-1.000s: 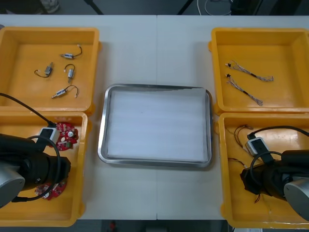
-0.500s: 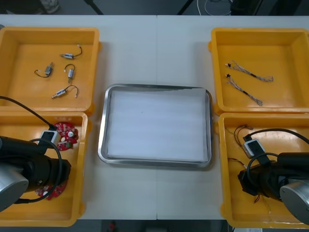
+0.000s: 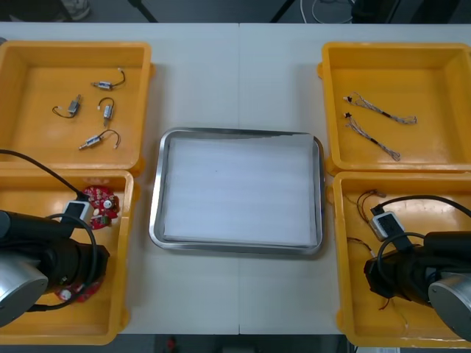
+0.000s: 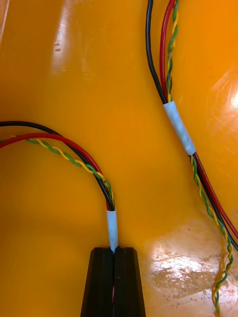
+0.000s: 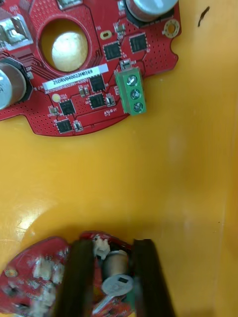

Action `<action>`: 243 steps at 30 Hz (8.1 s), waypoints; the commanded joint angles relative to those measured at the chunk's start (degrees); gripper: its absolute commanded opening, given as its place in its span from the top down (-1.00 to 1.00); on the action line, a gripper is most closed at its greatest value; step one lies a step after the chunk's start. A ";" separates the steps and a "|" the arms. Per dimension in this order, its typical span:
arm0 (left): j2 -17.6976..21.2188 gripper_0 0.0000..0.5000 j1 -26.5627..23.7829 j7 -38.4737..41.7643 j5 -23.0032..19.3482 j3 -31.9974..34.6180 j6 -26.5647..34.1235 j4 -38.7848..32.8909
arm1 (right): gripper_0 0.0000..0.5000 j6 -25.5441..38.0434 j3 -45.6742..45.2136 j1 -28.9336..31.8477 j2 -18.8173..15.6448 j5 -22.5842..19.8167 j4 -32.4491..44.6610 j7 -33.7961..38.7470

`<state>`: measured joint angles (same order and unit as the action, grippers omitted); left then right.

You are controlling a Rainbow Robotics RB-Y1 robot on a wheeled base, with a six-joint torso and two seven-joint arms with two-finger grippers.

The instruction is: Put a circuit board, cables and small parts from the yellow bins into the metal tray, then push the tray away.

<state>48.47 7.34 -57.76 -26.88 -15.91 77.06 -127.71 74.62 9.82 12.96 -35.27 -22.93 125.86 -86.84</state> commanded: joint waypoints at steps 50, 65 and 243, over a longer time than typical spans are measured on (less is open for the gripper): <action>-0.22 1.00 -33.36 5.99 -25.51 12.05 32.94 -8.08 | 1.00 35.38 -24.33 -20.43 -9.91 -27.26 18.28 -2.10; -10.15 1.00 -49.18 15.48 -21.29 -8.08 32.94 0.45 | 1.00 35.38 -24.24 -21.92 -10.26 -29.10 18.28 -3.16; -5.67 1.00 -61.04 -40.95 -12.59 11.43 -0.86 68.65 | -1.00 35.38 11.62 -53.74 10.57 -7.31 -0.71 -23.37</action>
<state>40.21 -52.67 -98.38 -40.53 -5.74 73.17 -54.44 109.79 25.37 -41.96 -25.26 -30.56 121.29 -110.65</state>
